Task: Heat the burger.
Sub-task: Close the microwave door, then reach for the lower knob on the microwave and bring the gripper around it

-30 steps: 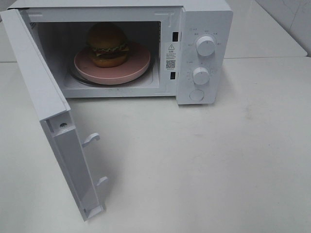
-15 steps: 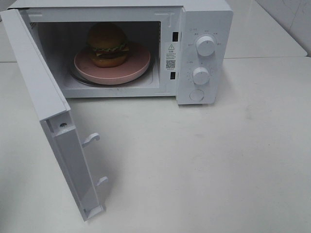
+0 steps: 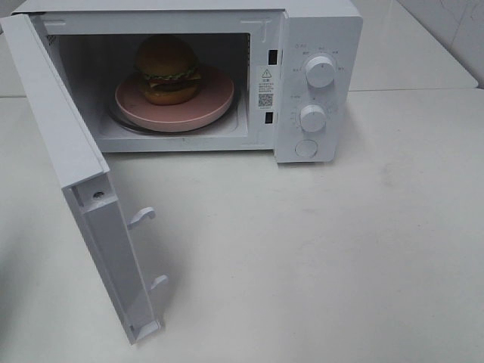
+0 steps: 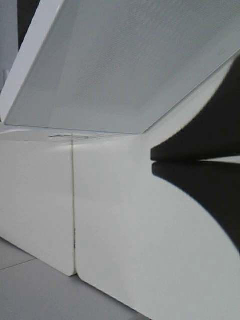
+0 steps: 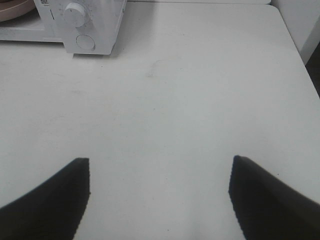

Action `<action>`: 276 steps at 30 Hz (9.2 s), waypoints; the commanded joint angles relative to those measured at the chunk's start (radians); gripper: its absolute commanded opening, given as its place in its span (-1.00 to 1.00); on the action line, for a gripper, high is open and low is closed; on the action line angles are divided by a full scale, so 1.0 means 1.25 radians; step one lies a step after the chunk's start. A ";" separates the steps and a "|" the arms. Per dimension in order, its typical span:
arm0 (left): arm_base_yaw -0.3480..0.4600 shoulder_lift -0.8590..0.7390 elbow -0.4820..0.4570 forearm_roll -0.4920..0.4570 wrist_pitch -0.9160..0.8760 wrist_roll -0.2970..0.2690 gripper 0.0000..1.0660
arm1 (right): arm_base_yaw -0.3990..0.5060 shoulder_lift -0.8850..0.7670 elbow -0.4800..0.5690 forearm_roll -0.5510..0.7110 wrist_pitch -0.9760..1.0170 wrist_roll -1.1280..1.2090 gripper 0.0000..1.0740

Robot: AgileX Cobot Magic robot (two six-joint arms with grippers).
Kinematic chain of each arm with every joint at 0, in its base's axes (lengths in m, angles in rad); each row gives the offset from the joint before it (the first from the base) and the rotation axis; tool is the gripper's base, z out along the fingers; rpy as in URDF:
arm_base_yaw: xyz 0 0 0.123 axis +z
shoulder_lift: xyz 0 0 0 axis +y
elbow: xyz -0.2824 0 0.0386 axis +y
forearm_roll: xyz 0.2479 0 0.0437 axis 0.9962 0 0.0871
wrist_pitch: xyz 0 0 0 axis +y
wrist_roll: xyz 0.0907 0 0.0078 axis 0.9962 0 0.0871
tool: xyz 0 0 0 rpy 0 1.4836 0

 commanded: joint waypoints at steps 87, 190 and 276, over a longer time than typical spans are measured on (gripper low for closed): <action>-0.574 1.070 -0.610 -0.453 -0.698 0.179 -1.00 | -0.006 -0.020 0.002 -0.003 -0.002 0.001 0.42; 0.010 -0.333 -0.141 -0.042 0.778 0.068 0.89 | -0.006 -0.020 0.002 -0.003 -0.002 0.001 0.42; 0.010 -0.562 -0.139 -0.069 0.778 0.068 0.89 | -0.002 0.278 0.022 0.010 -0.419 0.028 0.42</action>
